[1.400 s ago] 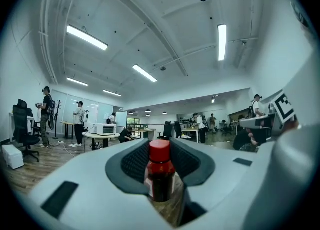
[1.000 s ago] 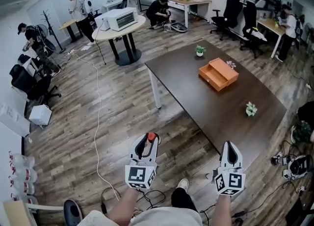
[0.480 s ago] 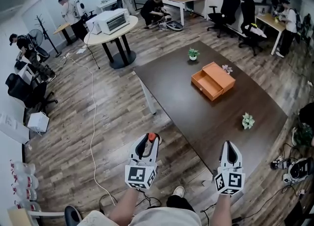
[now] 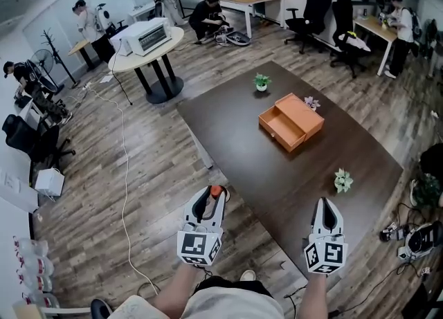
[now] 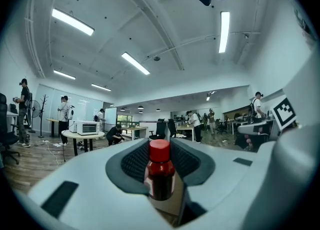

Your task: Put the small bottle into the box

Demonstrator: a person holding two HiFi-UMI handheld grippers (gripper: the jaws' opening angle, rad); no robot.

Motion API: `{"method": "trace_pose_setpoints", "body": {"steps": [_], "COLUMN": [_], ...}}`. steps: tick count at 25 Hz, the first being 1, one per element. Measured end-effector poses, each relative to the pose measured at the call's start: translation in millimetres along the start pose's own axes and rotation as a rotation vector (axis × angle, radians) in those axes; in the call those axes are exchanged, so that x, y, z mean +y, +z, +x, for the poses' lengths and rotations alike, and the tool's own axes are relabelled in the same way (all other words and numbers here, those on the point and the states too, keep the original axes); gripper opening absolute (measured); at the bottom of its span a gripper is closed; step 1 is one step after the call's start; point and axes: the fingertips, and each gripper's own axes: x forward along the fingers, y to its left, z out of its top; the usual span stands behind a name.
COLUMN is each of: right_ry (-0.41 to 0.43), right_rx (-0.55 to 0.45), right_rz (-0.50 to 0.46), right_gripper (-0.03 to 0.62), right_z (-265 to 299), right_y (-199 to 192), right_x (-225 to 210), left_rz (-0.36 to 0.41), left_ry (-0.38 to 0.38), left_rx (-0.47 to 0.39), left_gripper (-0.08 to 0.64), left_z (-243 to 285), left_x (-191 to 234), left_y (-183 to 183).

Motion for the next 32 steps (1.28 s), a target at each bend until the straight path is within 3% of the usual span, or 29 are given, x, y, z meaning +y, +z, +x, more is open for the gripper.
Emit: {"method": "trace_pose_setpoints", "body": {"steps": [7,16,22,32], "right_ry": [-0.023,-0.154,-0.276,-0.397], "right_rx": [0.000,-0.015,-0.025,-0.032], "right_rz": [-0.019,-0.061,-0.091,-0.101], "right_gripper": [0.002,0.002,0.002,0.002], "right_z": [16.5,54.3,102.4,178.7], "right_y": [2.9,4.5,21.6,29.7], "right_x": [-9.4,-30.0,-31.7,-11.0], "left_rz": [-0.008,-0.029,-0.062,-0.072], "left_ry": [-0.033,-0.160,-0.262,-0.387], "left_rx": [-0.012,-0.041,-0.052,-0.060], "left_gripper": [0.129,0.129,0.129,0.129], "left_z": [30.6,109.0,189.3,285.0], "left_x": [-1.8,5.7,35.1,84.4], "left_y": [0.0,-9.7,-7.4,-2.1]}}
